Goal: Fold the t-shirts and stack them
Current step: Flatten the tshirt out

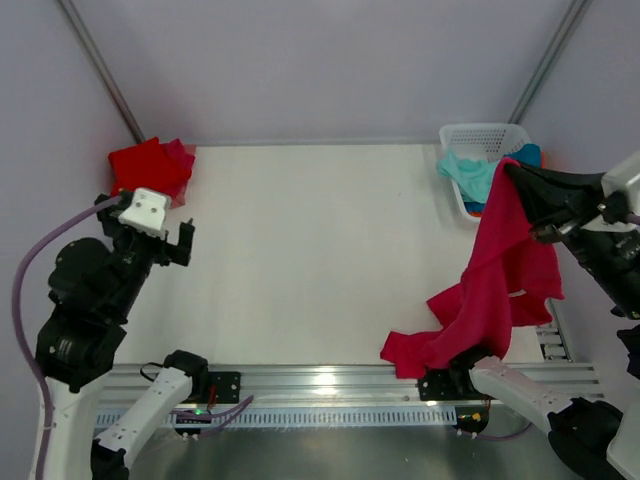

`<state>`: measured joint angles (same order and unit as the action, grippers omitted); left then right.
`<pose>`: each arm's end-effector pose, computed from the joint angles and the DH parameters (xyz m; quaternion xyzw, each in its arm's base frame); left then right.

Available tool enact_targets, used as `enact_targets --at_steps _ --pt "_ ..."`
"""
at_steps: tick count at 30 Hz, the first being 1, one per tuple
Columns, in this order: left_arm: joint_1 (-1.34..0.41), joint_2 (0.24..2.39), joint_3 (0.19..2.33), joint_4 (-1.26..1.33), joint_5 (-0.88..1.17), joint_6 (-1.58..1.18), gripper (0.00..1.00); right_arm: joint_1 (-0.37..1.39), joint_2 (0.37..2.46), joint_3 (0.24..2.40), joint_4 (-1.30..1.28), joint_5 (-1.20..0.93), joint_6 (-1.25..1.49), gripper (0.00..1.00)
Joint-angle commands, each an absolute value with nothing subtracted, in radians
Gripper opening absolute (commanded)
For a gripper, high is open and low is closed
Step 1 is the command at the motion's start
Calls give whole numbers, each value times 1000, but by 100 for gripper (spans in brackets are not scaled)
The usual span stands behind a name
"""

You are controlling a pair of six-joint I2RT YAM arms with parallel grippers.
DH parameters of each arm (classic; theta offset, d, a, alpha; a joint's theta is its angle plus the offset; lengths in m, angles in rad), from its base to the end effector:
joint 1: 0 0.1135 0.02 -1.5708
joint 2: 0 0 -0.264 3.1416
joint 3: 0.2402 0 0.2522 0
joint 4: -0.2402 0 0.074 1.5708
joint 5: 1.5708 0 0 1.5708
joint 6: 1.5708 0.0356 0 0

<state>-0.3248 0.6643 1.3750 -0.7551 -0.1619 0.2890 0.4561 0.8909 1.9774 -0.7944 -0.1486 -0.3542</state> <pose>0.0660 -0.0162 0.4767 0.1643 0.7035 0.0461 0.6899 0.0152 0.0133 0.5950 -0.2893 0.5234 0.0850 0.7970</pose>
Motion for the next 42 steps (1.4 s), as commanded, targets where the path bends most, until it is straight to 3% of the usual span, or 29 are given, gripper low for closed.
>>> enact_targets --at_steps 1,12,19,30,37,42 --pt "-319 719 1244 -766 -19 236 99 453 953 1954 -741 -184 -328 3" --pt "-321 934 1022 -666 587 273 99 456 1106 2022 -735 -239 -296 3" --pt "-321 1318 1117 -654 957 330 99 456 1157 2043 -732 -233 -298 3" --pt "-577 1787 1363 -606 943 307 99 454 1170 2029 -729 -192 -322 3" --pt "-693 1933 1483 -539 956 238 99 457 1172 2013 -730 -172 -334 3" --pt "-715 1991 1509 -324 963 105 99 457 1175 1988 -730 -167 -341 3"
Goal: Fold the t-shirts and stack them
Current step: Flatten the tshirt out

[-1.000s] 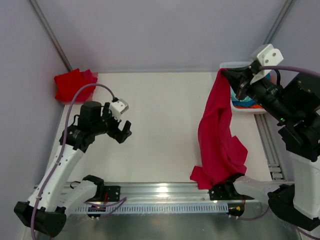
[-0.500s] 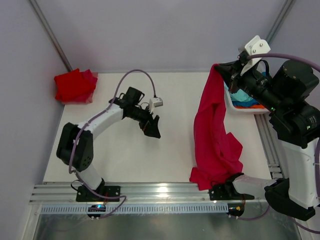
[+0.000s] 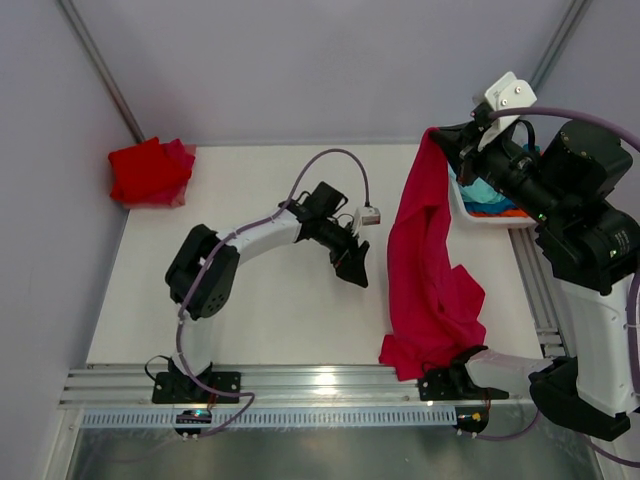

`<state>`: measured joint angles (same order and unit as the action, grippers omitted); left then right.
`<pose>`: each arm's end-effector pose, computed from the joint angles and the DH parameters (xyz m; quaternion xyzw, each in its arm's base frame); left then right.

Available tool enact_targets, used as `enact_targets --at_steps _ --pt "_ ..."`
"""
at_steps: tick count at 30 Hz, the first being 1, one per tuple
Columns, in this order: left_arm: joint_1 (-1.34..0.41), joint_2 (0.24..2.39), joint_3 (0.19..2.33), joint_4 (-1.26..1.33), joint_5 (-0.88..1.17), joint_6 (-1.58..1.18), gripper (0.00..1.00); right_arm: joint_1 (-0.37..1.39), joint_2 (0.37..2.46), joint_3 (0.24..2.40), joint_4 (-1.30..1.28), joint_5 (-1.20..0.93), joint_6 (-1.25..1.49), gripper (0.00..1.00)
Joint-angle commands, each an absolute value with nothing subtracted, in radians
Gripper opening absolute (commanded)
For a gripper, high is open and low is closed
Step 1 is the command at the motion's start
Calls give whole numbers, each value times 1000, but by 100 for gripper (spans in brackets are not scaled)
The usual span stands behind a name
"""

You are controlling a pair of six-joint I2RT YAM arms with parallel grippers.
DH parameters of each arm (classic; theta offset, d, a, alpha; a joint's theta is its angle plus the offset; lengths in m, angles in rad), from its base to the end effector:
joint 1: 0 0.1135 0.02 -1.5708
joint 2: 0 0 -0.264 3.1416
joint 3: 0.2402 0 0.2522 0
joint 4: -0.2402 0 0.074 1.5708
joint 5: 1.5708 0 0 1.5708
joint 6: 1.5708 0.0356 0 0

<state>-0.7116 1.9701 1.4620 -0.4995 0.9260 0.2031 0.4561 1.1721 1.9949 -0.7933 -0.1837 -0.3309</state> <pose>0.2970 -0.2937 0.2093 0.4909 0.7163 -0.4778 0.1327 0.1310 0.0715 0.5804 -0.3267 0.6154 0.1085 0.7090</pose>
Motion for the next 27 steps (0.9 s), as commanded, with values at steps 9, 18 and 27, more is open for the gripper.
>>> enact_targets --at_steps 9,18,27 --pt "-726 2200 1635 107 1075 -397 99 457 1216 1983 -735 -155 -351 3" --pt "-761 2234 1652 183 1121 -502 99 456 1221 1983 -729 -111 -365 3" --pt "-730 1899 1373 -242 939 35 99 456 1213 1976 -719 -74 -380 3"
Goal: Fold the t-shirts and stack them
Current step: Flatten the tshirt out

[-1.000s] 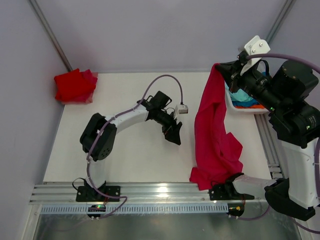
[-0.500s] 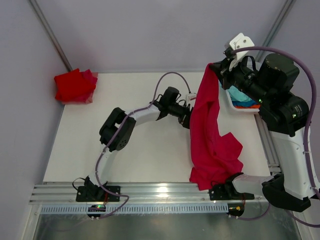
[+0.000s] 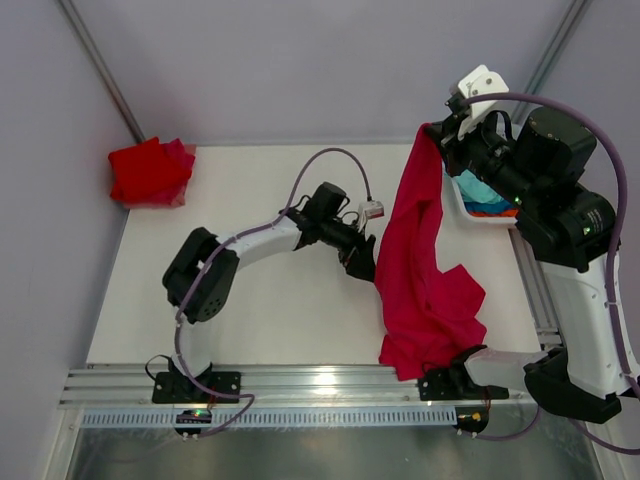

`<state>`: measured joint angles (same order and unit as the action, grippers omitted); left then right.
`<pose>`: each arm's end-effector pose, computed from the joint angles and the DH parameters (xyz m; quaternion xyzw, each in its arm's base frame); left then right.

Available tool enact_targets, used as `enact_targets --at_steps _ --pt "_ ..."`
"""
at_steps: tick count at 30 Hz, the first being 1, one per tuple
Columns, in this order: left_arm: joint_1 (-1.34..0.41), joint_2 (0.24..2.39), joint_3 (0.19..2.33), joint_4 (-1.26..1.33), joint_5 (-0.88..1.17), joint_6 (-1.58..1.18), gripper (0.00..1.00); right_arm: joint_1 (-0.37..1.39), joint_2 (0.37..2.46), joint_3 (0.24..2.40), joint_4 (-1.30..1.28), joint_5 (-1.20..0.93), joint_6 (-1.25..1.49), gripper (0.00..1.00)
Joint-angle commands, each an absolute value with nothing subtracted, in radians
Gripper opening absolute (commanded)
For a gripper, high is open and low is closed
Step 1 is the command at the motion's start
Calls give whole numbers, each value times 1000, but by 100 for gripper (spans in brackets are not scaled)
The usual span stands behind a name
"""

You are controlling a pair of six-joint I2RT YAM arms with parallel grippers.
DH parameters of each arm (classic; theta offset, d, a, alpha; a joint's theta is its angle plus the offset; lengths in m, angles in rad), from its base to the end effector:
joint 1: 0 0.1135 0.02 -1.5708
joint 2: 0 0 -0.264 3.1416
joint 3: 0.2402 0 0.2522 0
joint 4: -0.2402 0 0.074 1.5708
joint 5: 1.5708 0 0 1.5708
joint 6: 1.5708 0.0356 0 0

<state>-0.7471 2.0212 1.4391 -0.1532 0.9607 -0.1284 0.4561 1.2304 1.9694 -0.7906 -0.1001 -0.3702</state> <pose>0.3048 -0.3221 0.2033 0.4253 0.7150 -0.5350 0.1468 0.1616 0.0833 0.5660 -0.3223 0.6494 0.0658 0.6856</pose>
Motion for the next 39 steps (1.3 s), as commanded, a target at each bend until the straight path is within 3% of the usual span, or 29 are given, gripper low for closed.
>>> enact_targets --at_steps 1,14,30,31,33,34,36,39 --pt "-729 1893 1356 -250 948 35 99 457 1215 1973 -716 -77 -379 3" --pt "-741 1864 1333 -150 1011 -35 99 456 1247 1962 -710 -84 -371 3" --pt "-775 2043 1618 -186 1035 -101 97 457 1267 1956 -716 -91 -368 3" --pt "-776 2046 1620 -189 1038 -100 74 456 1269 1959 -716 -91 -367 3" --pt "-776 2043 1612 -192 1034 -98 42 457 1270 1962 -716 -90 -368 3" --pt "-776 2040 1608 -195 1028 -94 15 456 1270 1963 -716 -89 -368 3" --pt "-776 2026 1598 -207 1014 -81 0 456 1270 1963 -715 -89 -370 3" --pt "-776 2003 1572 -225 1000 -54 0 456 1273 1960 -712 -86 -371 3"
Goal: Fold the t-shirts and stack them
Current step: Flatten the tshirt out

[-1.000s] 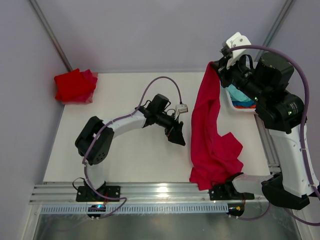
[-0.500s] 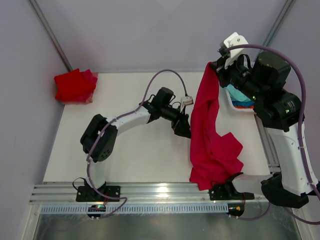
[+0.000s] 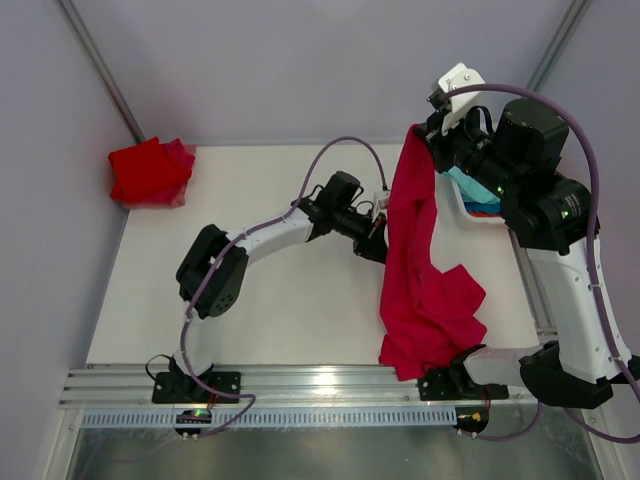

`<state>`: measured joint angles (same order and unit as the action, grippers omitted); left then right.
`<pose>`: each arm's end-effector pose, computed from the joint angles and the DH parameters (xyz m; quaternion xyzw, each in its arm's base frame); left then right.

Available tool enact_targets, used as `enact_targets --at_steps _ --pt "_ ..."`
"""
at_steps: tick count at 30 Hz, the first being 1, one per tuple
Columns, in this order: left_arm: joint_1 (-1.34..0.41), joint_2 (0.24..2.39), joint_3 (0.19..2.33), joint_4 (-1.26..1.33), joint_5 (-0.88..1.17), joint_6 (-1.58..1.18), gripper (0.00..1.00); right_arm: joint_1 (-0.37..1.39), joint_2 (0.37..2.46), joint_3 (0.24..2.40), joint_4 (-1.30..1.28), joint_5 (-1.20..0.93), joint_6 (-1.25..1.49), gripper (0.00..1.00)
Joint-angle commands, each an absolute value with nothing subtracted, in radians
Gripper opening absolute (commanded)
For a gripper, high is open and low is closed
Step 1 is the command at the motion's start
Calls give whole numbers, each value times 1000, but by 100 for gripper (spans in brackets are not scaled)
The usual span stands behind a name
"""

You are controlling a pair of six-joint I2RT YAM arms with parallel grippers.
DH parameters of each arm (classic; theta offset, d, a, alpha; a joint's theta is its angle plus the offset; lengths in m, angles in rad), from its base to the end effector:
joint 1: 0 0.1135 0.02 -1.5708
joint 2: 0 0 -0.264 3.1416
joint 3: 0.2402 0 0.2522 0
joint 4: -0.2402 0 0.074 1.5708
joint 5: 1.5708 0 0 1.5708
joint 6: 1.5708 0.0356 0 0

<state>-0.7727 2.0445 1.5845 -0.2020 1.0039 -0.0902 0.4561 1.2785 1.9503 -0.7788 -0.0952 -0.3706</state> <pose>0.3084 -0.3426 0.2362 0.4626 0.6716 -0.5536 0.1687 0.1845 0.0943 0.5540 -0.3276 0.6677 0.0639 0.6654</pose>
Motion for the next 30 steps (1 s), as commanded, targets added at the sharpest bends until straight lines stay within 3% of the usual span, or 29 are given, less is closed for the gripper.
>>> enact_targets --at_steps 1,8,17,23,30 --pt "-776 1982 1563 -227 991 -49 0 457 1275 1959 -712 -84 -373 3" --pt "-727 1774 1453 -449 812 170 0 457 1264 1960 -699 -12 -399 3" --pt "-341 1530 1450 -733 752 271 0 456 1239 1902 -632 164 -434 3" --pt "-321 1445 1430 -802 707 310 0 456 1281 1953 -612 291 -483 3" --pt "-262 1355 1586 -856 391 359 0 456 1264 1905 -531 380 -514 3"
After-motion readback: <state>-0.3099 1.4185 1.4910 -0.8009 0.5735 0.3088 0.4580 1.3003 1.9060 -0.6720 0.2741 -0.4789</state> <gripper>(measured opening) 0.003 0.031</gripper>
